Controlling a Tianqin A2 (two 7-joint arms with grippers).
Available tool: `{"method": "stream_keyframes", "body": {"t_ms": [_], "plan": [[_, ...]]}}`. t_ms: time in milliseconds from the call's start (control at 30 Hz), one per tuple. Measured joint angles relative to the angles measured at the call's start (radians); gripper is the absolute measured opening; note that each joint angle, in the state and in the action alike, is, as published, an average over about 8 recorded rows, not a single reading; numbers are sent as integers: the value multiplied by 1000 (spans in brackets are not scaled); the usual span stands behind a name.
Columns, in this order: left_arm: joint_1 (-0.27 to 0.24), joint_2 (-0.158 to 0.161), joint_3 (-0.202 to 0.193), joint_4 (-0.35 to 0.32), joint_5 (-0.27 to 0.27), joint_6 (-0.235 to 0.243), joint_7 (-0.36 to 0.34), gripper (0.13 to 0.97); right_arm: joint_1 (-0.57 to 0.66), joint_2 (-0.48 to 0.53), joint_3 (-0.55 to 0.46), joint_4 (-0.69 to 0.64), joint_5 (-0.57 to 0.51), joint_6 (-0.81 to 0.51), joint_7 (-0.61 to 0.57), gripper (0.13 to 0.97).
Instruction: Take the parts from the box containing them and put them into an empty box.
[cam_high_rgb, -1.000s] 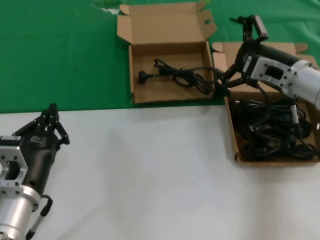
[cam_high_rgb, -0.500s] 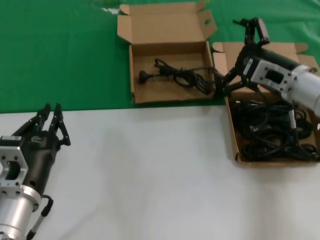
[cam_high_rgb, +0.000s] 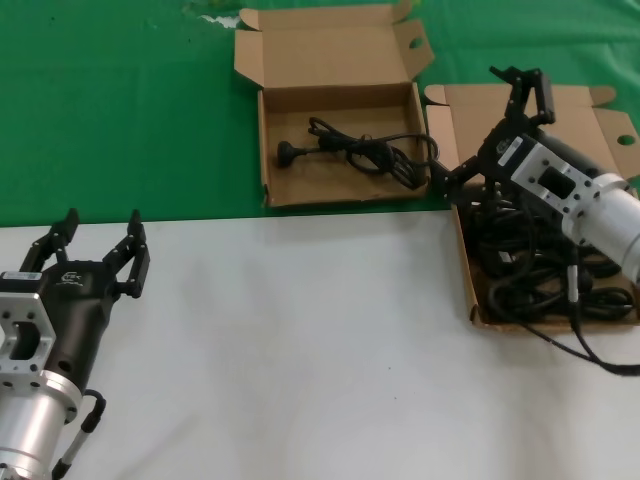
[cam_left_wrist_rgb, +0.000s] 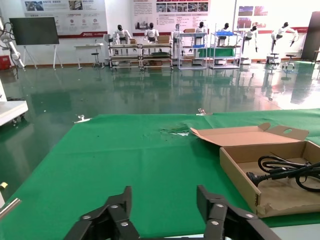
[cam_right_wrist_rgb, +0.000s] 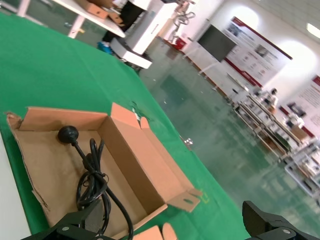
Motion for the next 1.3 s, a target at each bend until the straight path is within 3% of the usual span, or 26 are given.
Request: {"method": "stream_keyframes", "body": {"t_ms": [267, 533, 833, 1133, 1300], "plan": [[0, 0, 0, 0, 0, 0, 0, 497, -96, -3, 23, 86, 19, 68, 88, 966], [0, 0, 0, 0, 0, 0, 0, 710, -191, -6, 47, 171, 37, 135, 175, 966], [0, 0, 0, 0, 0, 0, 0, 861, -299, -9, 73, 269, 58, 212, 274, 966], [0, 0, 0, 0, 0, 0, 0, 946, -406, -12, 99, 365, 79, 289, 374, 966], [0, 0, 0, 0, 0, 0, 0, 948, -466, -13, 114, 419, 90, 331, 429, 966]]}}
